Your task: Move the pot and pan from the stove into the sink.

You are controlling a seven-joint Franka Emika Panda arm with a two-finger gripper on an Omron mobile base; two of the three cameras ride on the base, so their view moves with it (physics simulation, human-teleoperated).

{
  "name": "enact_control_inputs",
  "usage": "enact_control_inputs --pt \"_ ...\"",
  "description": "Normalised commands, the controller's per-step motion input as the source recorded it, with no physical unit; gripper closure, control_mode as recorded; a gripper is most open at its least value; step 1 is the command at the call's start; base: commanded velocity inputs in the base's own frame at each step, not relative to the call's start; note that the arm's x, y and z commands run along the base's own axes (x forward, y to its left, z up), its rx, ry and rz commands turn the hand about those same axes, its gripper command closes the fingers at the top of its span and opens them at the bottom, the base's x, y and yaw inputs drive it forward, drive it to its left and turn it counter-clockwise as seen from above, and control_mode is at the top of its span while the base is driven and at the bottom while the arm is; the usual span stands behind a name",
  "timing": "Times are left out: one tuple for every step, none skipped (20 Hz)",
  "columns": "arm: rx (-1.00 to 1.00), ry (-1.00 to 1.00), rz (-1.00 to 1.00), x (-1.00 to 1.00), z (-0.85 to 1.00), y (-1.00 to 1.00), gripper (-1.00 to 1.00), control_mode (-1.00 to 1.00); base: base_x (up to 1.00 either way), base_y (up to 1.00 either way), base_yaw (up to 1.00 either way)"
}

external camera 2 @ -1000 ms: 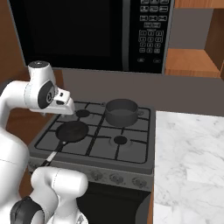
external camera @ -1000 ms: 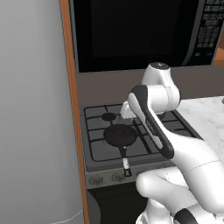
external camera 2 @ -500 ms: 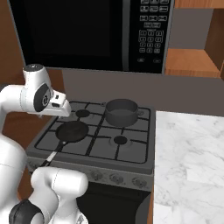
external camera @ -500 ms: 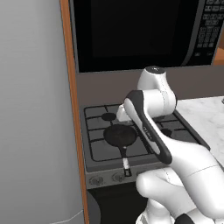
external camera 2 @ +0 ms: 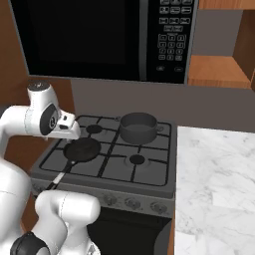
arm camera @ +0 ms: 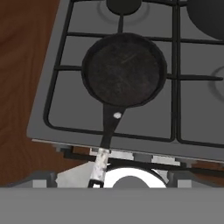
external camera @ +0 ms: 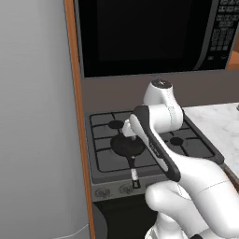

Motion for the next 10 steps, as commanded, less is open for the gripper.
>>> enact_control_inputs --pt "0.0 -0.01 0.0 0.0 -0.36 0.08 -1.0 -1.0 0.0 0.0 0.0" --pt "0.01 -0.03 0.0 0.0 -0.35 0.06 -1.0 -1.0 0.0 0.0 0.0" --pt "0.0 -0.03 -0.01 0.0 -0.35 0.07 -1.0 -1.0 0.0 0.0 0.0" --pt "0.0 -0.03 -0.01 0.0 -0.35 0.07 -1.0 -1.0 0.0 0.0 0.0" --pt "0.0 -0.04 -0.01 0.0 -0.35 0.05 -1.0 -1.0 0.0 0.0 0.0" --pt "0.0 -0.03 -0.02 0.0 -0.35 0.05 -1.0 -1.0 0.0 0.0 0.0" --pt "0.01 0.0 -0.02 0.0 -0.35 0.01 -1.0 -1.0 0.0 0.0 0.0" --pt "0.03 0.0 -0.02 0.0 -0.34 0.0 -1.0 -1.0 0.0 0.0 0.0" --pt "0.01 0.0 -0.03 0.01 -0.32 0.0 -1.0 -1.0 0.0 0.0 0.0" --pt "0.0 -0.01 -0.03 0.01 -0.31 0.0 -1.0 -1.0 0.0 0.0 0.0"
